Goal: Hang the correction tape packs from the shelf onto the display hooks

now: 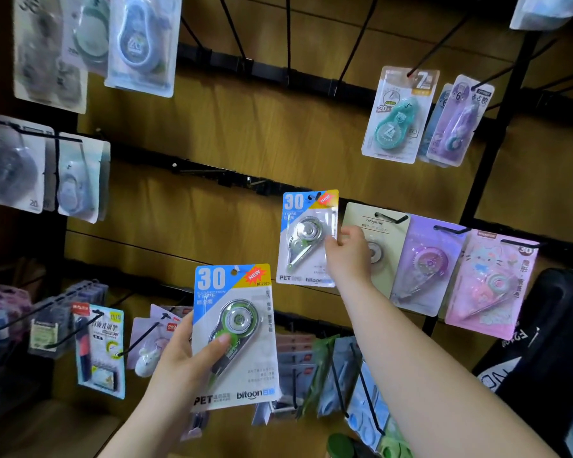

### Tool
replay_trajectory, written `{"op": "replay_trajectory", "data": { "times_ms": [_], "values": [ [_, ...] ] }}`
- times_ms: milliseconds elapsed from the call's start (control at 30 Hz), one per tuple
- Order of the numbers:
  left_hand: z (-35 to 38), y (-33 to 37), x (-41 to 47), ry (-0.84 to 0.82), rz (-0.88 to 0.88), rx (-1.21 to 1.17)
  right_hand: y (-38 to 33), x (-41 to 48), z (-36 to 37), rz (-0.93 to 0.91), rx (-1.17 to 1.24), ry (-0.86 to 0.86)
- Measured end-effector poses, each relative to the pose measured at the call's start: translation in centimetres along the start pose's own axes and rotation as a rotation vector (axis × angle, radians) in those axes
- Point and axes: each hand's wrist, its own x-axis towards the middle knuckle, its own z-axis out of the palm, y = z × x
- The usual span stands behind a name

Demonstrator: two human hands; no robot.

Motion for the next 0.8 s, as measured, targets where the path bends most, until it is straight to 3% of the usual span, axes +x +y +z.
{"op": "replay_trajectory", "data": {
  "times_ms": [133, 300, 567, 800],
  "values": [
    [0.7, 0.5, 0.2, -0.006, 0.028, -0.012, 0.1, -2.4, -0.2, -0.082, 0.147, -0.036],
    [2.8, 1.8, 0.2, -0.079, 0.090, -0.010, -1.2, -4.3, -1.0, -0.002, 0.213, -0.497],
    [5.5, 3.5, 0.6, -0.149, 0.146, 0.084, -2.9, -3.1, -3.0, -0.231, 0.349, -0.273],
    [7.5, 5.4, 2.1, -0.110, 0.170, 0.231, -4.2, -0.9, -4.0, -0.230, 0.361, -0.150]
  ]
}}
